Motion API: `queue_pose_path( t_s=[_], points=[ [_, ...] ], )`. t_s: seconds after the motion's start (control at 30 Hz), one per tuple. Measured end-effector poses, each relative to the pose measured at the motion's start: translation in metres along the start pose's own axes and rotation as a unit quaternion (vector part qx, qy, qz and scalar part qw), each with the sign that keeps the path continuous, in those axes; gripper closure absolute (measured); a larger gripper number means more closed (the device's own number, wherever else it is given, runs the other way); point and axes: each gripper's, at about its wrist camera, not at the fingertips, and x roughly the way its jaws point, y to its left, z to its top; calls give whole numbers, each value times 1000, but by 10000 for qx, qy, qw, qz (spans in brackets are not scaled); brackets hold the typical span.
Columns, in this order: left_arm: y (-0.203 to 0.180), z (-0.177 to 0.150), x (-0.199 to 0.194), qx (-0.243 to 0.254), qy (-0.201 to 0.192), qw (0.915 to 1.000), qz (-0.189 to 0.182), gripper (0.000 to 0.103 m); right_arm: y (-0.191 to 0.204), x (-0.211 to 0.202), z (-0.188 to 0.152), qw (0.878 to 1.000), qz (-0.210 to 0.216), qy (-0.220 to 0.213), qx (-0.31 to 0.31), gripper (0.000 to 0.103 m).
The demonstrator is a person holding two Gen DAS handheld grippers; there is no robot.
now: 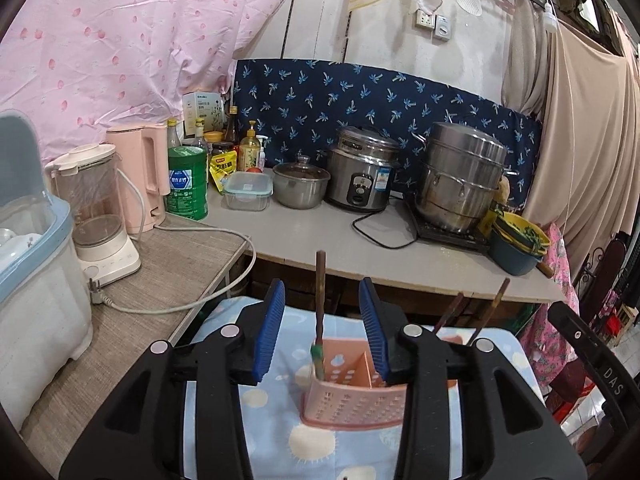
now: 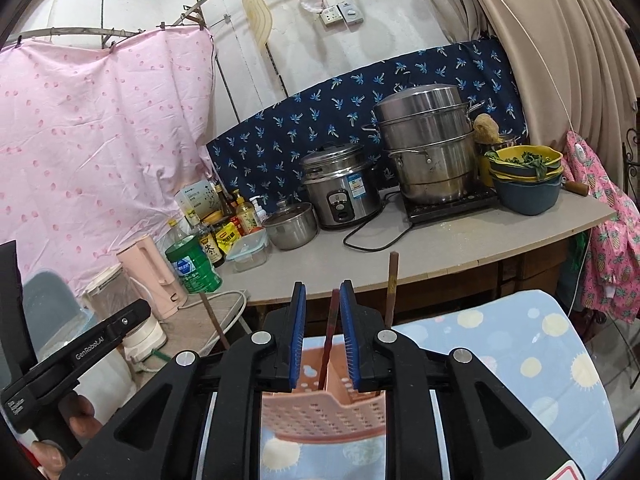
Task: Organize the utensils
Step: 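Insert the chopsticks into the pink basket and open both grippers, then move both grippers back to the remaining red and green chopsticks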
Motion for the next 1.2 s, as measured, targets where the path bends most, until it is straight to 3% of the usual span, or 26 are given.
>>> queue_pose_path(
  t_s=[0.53, 0.7, 0.9, 1.03, 1.2],
  points=[
    [8, -101, -57, 333, 785, 9964, -19, 62, -8, -83, -102, 9973, -13, 735, -47, 84],
    [9, -140, -79, 415, 966, 9944, -43, 52, -6, -108, -142, 9943, -86, 1043, -183, 84],
    [8, -187, -94, 683, 1261, 9897, -18, 51, -6, -127, -187, 9881, -213, 1471, -396, 83],
    [15, -217, -100, 671, 1505, 9863, 26, 48, -6, -136, -217, 9833, -328, 1711, -534, 74],
    [23, -249, -103, 618, 1791, 9818, 106, 46, -7, -141, -252, 9758, -428, 2044, -652, 73]
  ],
)
